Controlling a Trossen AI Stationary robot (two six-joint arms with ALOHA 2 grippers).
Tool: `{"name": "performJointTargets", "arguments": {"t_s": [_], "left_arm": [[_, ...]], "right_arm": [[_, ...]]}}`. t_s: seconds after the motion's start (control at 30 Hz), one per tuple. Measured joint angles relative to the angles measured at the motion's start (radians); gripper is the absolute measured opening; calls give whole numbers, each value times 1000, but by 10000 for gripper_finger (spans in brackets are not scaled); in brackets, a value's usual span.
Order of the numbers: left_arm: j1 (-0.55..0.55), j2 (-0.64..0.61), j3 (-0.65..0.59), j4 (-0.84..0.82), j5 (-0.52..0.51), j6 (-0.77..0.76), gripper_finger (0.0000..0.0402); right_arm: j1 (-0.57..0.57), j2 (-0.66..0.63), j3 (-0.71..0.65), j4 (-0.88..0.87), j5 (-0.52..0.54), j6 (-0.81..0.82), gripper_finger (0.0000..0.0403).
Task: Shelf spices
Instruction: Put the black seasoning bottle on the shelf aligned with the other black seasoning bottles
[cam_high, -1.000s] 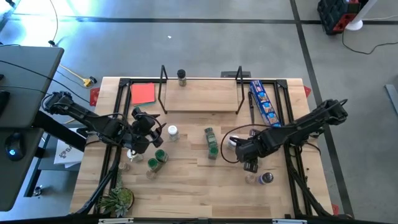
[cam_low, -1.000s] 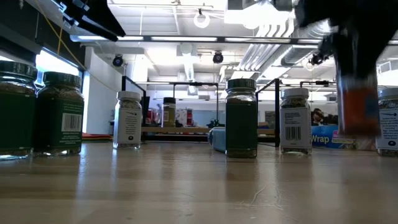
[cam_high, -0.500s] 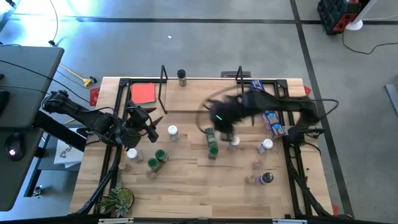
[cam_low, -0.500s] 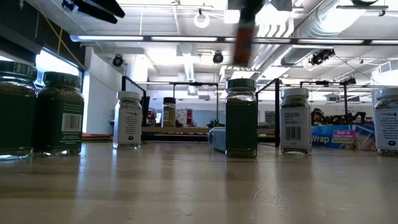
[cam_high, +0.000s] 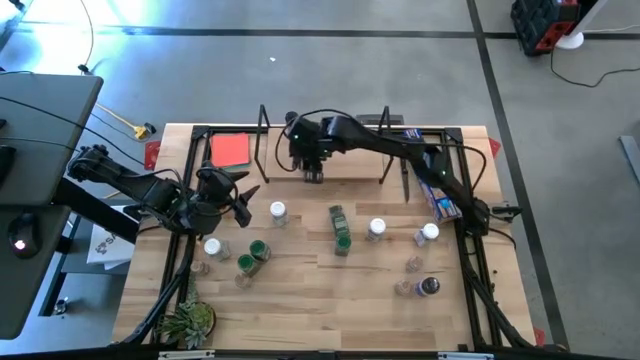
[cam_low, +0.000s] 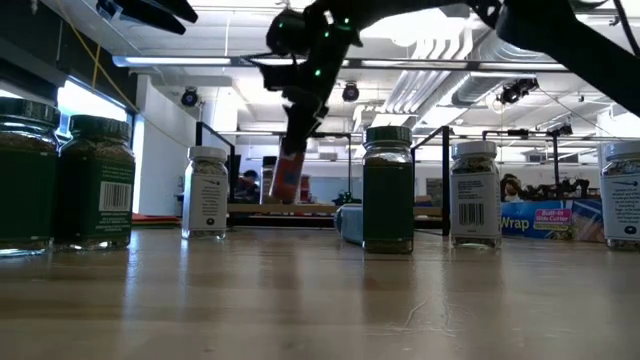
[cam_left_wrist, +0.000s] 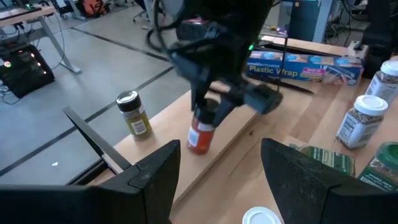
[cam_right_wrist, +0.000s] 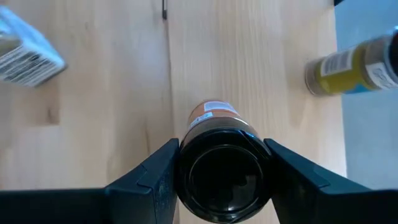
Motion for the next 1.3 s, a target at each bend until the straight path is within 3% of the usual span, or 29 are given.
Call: {"name": "performJointTargets", "arguments": {"t_s": [0.33,0.53,0.73,1.07,1.2,1.3], "left_arm": [[0,0,0,8,-1,-1,218],[0,0,0,8,-1,-1,218],[0,1,0,8,8,-1,218],[0,1,0,8,22,-1,218],[0,1,0,7,23,-1,218],[0,1,0,6,22,-1,218]], "right_arm": [[-15,42,2,132,2,-1,184],[-14,47,-2,182,4,0,266],[-14,47,-2,229,8,-1,282],[-14,46,45,198,89,-4,279],[-2,2,29,196,87,-47,250],[4,-7,29,225,-5,-85,213]]}}
